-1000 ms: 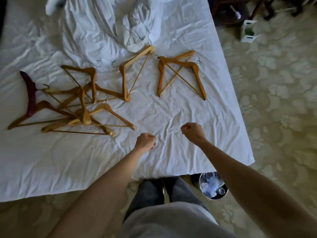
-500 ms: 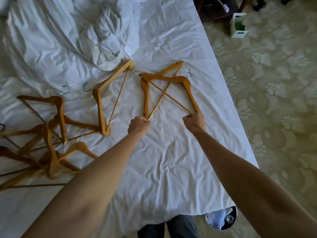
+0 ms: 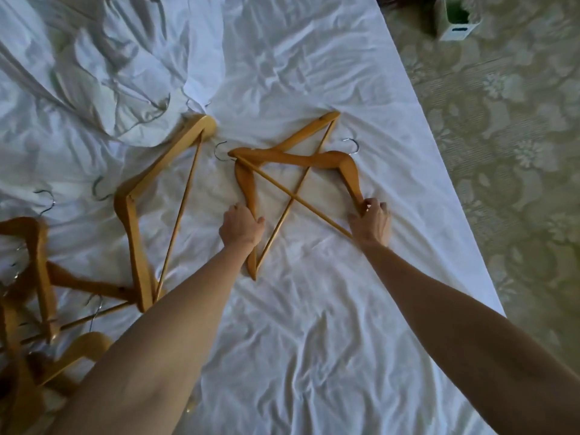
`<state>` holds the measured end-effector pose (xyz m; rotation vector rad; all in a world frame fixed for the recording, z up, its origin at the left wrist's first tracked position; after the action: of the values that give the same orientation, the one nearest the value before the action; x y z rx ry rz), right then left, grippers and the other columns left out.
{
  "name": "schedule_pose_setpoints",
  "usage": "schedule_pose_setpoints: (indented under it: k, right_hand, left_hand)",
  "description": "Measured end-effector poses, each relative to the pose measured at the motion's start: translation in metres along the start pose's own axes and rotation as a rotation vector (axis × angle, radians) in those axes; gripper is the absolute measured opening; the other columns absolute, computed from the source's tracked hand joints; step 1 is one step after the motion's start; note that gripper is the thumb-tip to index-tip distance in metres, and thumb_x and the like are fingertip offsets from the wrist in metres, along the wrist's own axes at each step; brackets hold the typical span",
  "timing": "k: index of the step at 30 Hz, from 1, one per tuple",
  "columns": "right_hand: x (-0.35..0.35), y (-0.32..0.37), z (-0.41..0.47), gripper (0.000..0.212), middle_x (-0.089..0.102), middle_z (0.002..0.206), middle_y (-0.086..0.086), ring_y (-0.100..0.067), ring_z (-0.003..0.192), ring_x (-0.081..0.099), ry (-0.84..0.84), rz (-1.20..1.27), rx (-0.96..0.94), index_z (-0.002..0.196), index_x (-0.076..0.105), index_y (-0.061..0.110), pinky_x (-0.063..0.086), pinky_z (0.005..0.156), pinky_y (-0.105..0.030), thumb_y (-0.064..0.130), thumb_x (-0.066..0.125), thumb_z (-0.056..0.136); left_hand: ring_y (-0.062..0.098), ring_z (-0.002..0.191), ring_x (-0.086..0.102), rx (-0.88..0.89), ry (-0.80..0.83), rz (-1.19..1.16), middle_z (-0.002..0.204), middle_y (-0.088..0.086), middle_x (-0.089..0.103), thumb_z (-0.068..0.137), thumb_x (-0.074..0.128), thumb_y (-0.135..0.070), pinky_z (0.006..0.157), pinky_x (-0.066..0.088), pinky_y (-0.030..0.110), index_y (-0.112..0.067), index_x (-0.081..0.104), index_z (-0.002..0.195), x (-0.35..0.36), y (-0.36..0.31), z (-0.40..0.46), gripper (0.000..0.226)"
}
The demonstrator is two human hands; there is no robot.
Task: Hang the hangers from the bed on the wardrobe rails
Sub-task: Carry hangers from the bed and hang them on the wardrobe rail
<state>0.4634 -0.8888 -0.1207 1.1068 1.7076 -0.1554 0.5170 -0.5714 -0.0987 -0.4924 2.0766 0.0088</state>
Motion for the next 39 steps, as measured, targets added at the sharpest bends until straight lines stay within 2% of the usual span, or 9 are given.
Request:
schedule_pose_setpoints:
  k: [5,8,11,16,20,26,30,35,39]
  right_hand:
    - [-0.01,-0.009,-0.006,0.017,0.066,0.085,0.0,-0.023,0.078,0.063,-0.074,0.199,-0.034,0.099,0.066,0.02,0.052,0.065,-0.035,0.022,0.067,0.082]
    - [-0.019,-0.025,-0.037,0.006,0.056,0.065,0.004,-0.02,0.06,0.056,-0.027,0.288,0.001,0.085,0.058,0.018,0.044,0.054,-0.034,0.019,0.062,0.082]
    - [-0.024,-0.038,-0.085,0.008,0.05,0.059,-0.002,-0.024,0.052,0.055,0.119,0.394,-0.014,0.08,0.051,0.006,0.048,0.05,-0.042,0.013,0.056,0.082]
    - [-0.047,-0.056,-0.181,0.016,0.057,0.064,-0.006,-0.019,0.056,0.054,0.201,0.493,0.012,0.082,0.057,0.01,0.052,0.055,-0.046,0.025,0.053,0.078]
    - [-0.08,-0.044,-0.245,0.006,0.064,0.071,-0.009,-0.016,0.061,0.058,0.197,0.455,-0.058,0.081,0.062,0.022,0.054,0.062,-0.043,0.017,0.061,0.084]
    - [-0.112,-0.023,-0.345,0.008,0.055,0.063,-0.001,-0.015,0.055,0.053,0.355,0.357,-0.223,0.08,0.059,0.014,0.049,0.054,-0.039,0.022,0.061,0.079]
    - [-0.115,-0.014,-0.412,0.016,0.057,0.064,-0.003,-0.015,0.058,0.055,0.516,0.351,-0.326,0.081,0.059,0.004,0.051,0.061,-0.037,0.021,0.059,0.08]
    - [-0.098,-0.011,-0.496,0.015,0.057,0.062,-0.002,-0.013,0.058,0.054,0.752,0.245,-0.431,0.073,0.06,0.012,0.048,0.058,-0.028,0.014,0.057,0.087]
    - [-0.076,-0.006,-0.567,0.022,0.056,0.061,-0.001,-0.011,0.056,0.054,0.891,0.155,-0.552,0.071,0.06,0.011,0.046,0.057,-0.026,0.017,0.057,0.092]
  left_hand:
    - [0.035,0.106,0.066,-0.083,-0.003,-0.145,0.113,0.013,0.07,0.093,0.063,-0.048,0.081,0.052,0.041,-0.009,0.064,0.116,0.007,0.006,0.031,0.045]
    - [0.033,0.098,0.067,-0.081,0.043,-0.231,0.101,0.01,0.068,0.096,0.059,-0.042,0.079,0.052,0.04,-0.01,0.066,0.11,0.003,0.014,0.016,0.036]
    - [0.033,0.094,0.066,-0.137,0.052,-0.337,0.098,0.009,0.068,0.094,0.058,-0.04,0.081,0.054,0.042,-0.011,0.065,0.108,-0.003,0.037,-0.018,0.034]
    - [0.029,0.084,0.067,-0.251,0.081,-0.591,0.095,0.012,0.072,0.09,0.065,-0.028,0.067,0.049,0.034,-0.01,0.068,0.113,-0.007,0.084,-0.107,0.029]
    - [0.019,0.062,0.057,-0.296,0.126,-0.837,0.069,0.006,0.062,0.089,0.071,-0.028,0.056,0.042,0.029,-0.011,0.074,0.099,-0.019,0.102,-0.201,0.02]
    - [0.012,0.05,0.043,-0.302,0.208,-1.014,0.053,-0.001,0.052,0.081,0.08,-0.033,0.051,0.033,0.025,-0.012,0.069,0.069,-0.046,0.126,-0.335,0.027]
    - [0.011,0.048,0.041,-0.25,0.214,-1.108,0.053,0.0,0.048,0.084,0.079,-0.032,0.05,0.031,0.023,-0.013,0.061,0.066,-0.055,0.144,-0.41,0.032]
    - [0.009,0.042,0.042,-0.365,0.072,-1.26,0.053,0.0,0.052,0.086,0.076,-0.027,0.044,0.031,0.019,-0.012,0.062,0.062,-0.047,0.203,-0.503,0.032]
    - [0.012,0.046,0.045,-0.484,-0.095,-1.366,0.051,0.001,0.053,0.085,0.077,-0.032,0.052,0.036,0.023,-0.008,0.072,0.071,-0.032,0.264,-0.569,0.028]
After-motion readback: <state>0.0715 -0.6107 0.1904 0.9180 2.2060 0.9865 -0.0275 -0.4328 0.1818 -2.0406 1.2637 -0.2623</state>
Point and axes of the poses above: each hand's wrist, its own z-axis towards the middle knuckle, its own x-axis out of the palm, y = z × x, the point moved 8 cm from there along z, towards the middle knuckle
